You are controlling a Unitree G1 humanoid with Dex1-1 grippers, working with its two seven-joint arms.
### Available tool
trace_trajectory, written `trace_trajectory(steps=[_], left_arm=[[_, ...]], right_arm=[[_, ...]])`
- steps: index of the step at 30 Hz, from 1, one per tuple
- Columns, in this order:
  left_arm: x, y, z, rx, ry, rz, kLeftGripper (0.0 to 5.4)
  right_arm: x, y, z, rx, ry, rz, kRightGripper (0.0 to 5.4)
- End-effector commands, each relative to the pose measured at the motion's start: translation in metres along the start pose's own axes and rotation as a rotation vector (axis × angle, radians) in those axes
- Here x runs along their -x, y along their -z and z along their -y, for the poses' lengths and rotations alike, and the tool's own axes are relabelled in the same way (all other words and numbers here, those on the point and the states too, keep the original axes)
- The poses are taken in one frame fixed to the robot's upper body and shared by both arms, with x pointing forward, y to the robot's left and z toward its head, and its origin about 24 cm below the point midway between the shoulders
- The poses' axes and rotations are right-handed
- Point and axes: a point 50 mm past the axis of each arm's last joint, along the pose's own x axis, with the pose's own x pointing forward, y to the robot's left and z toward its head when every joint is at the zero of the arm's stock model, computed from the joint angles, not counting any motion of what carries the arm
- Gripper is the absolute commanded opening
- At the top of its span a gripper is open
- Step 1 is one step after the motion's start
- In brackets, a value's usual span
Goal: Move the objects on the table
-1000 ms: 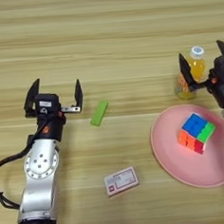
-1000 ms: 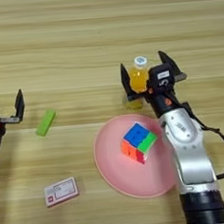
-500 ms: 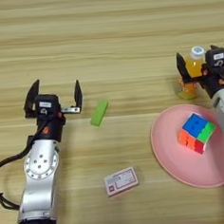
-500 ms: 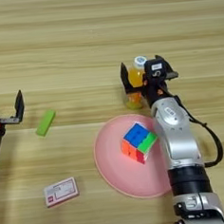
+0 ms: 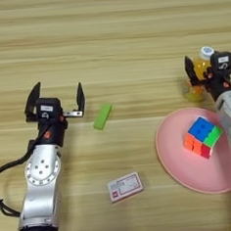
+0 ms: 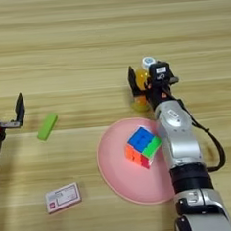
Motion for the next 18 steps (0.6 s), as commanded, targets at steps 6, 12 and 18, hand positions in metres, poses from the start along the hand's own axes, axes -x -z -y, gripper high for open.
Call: trace_trajectory(steps=[6,12,18], left_arm=[[-0.0008,-0.0002,-0.0001,-0.012,0.003,0.004,5.40],[-0.0005,-0.0002,-0.0007,-0.012,0.000,0.004,5.40],[-0.0012,0.0001,-0.0012,-0.013,-0.003,0.005,5.40]], right_arm=[[0.0018,0.0055,-0.0074,-0.028,-0.019,-0.017,3.55],[0.0035,0.0067,-0.0095,-0.034,-0.024,-0.020,3.54],[0.0024,-0.0016,-0.0075,-0.035,-0.021,0.013,3.54]])
